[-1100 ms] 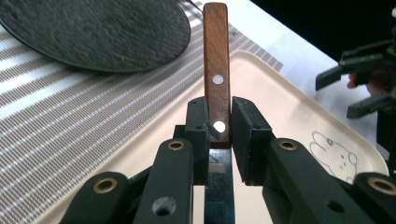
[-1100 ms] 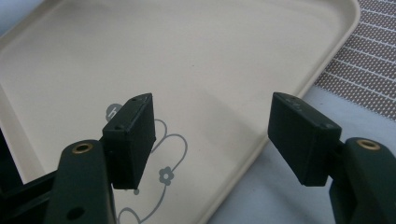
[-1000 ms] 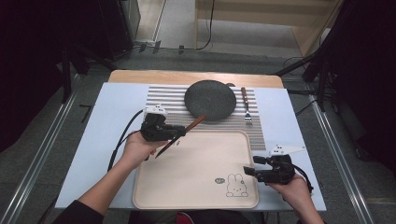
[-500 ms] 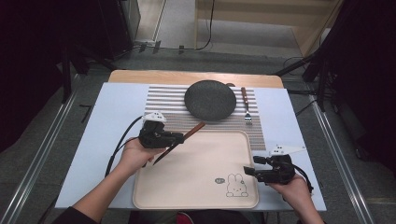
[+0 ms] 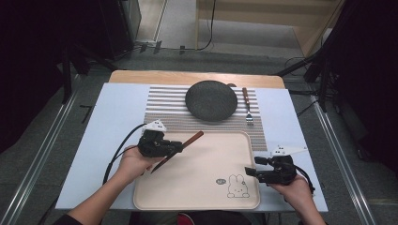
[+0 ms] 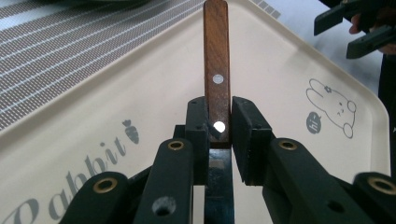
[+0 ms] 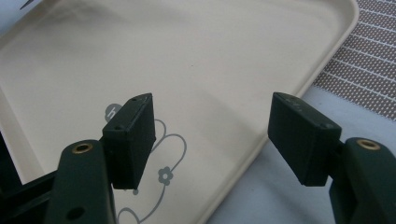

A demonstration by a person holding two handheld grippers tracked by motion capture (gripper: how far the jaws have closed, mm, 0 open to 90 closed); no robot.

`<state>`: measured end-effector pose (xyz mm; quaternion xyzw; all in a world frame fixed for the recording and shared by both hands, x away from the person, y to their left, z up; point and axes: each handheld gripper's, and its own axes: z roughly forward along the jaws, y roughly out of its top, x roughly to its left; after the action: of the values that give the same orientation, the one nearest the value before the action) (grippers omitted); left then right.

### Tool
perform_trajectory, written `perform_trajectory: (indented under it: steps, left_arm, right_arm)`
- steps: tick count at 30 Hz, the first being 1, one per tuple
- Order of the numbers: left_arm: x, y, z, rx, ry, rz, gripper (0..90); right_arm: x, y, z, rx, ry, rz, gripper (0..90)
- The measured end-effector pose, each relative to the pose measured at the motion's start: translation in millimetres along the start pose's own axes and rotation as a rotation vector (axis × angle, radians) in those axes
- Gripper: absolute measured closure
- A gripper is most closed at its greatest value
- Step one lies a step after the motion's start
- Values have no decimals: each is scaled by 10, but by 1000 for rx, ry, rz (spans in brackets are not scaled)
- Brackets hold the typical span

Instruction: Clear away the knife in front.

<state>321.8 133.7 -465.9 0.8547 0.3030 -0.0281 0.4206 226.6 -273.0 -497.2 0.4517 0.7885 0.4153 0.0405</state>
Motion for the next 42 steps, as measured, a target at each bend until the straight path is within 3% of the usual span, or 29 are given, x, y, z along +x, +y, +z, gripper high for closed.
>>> perform_trajectory:
  steps: [3, 17, 35, 42]
  left_arm:
    - [9, -56, 4, 22, 3, -1, 767]
    - [83, -213, -31, 38, 23, -18, 766]
    - [94, -309, 130, 133, 45, 18, 766]
    - [111, -318, 125, 128, 34, 18, 742]
  right_arm:
    - [-2, -1, 1, 2, -1, 2, 311]
    - [-8, 1, 6, 2, -1, 4, 311]
    - [-12, 0, 7, 4, -2, 4, 311]
    - [-10, -1, 6, 6, 0, 5, 311]
